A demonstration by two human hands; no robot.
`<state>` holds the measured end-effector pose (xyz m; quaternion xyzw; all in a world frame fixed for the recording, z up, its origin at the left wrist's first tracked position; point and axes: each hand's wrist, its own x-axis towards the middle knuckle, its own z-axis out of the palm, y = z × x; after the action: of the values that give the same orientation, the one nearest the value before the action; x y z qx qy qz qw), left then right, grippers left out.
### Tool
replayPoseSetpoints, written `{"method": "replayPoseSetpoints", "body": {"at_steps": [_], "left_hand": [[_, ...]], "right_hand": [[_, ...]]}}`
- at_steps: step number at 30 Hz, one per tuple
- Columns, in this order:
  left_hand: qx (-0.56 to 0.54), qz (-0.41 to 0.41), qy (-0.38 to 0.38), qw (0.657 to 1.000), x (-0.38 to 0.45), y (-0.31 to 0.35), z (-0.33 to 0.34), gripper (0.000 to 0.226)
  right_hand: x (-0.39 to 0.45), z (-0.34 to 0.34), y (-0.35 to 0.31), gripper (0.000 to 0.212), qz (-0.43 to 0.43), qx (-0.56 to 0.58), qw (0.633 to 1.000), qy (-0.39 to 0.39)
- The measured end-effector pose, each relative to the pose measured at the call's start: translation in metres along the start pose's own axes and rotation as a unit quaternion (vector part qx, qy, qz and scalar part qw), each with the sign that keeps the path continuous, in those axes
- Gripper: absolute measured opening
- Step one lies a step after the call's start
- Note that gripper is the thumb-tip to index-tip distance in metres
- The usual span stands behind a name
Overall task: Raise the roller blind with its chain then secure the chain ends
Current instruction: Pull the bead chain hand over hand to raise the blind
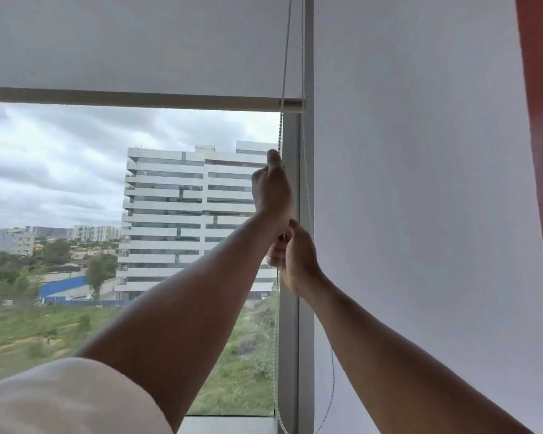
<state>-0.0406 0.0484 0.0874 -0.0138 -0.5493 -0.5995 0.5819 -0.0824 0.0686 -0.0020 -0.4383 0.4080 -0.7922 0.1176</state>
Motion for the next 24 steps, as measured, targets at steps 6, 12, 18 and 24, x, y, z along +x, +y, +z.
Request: {"method": "replayPoseSetpoints", "body": {"at_steps": [6, 12, 18, 24], "left_hand": [[0.003, 0.064, -0.037, 0.997, -0.019, -0.002, -0.01, 0.06], [-0.045, -0.022, -0.081, 0.995, -0.069, -0.074, -0.037, 0.053], [-0.056, -0.057, -0.144, 0.986, -0.072, -0.101, -0.055, 0.052], [-0.005, -0.134, -0.173, 0.976, -0.045, -0.099, -0.068, 0.064]], "right_hand": [[0.023, -0.005, -0.051, 0.048, 0.017, -0.065, 0.994, 0.085], [0.041, 0.024, -0.106, 0.047, 0.03, -0.051, 0.997, 0.052], [0.053, 0.048, -0.101, 0.041, 0.008, -0.055, 0.992, 0.112], [0.052, 0.049, -0.085, 0.054, -0.125, -0.056, 0.985, 0.106]]}}
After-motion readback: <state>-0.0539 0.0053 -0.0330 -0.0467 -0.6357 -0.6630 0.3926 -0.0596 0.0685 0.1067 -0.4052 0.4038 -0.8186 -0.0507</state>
